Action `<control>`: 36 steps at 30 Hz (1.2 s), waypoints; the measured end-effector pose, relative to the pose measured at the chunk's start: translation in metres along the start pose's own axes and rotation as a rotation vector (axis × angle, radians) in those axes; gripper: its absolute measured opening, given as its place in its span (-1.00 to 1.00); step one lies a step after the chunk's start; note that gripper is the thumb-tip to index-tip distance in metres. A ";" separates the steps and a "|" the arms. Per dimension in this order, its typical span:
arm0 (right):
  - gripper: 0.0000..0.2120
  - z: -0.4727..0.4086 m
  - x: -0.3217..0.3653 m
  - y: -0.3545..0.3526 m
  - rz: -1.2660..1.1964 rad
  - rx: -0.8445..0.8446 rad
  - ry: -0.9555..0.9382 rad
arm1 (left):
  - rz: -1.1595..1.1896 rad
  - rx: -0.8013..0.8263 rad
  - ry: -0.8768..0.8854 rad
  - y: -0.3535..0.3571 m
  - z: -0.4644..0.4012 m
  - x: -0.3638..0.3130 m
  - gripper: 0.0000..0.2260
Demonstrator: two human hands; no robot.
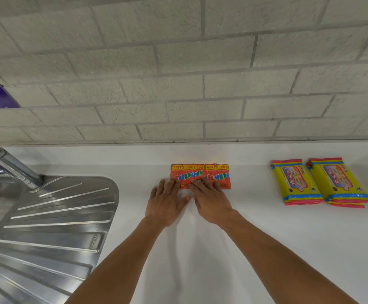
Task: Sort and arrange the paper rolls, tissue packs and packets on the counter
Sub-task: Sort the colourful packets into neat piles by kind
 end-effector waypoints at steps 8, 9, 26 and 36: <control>-0.59 -0.001 -0.001 -0.001 -0.033 -0.023 0.013 | 0.003 -0.021 0.006 0.000 0.000 0.000 -0.19; -0.60 -0.001 -0.002 -0.001 -0.043 -0.032 0.020 | 0.010 -0.029 0.003 -0.001 0.000 0.000 -0.19; -0.54 0.004 -0.022 -0.002 0.006 -0.061 0.116 | -0.011 -0.017 0.049 0.004 -0.001 -0.007 -0.37; -0.56 0.004 -0.023 -0.001 -0.015 -0.021 0.121 | -0.015 -0.021 0.048 0.004 -0.002 -0.007 -0.35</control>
Point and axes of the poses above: each hand's wrist, its own z-axis away from the middle knuckle, its own y-axis out of the palm, x = y × z, the point moved 8 cm from there along -z, towards the middle knuckle, and after that the axes turned 7 degrees about y, right-handed, at the moved point
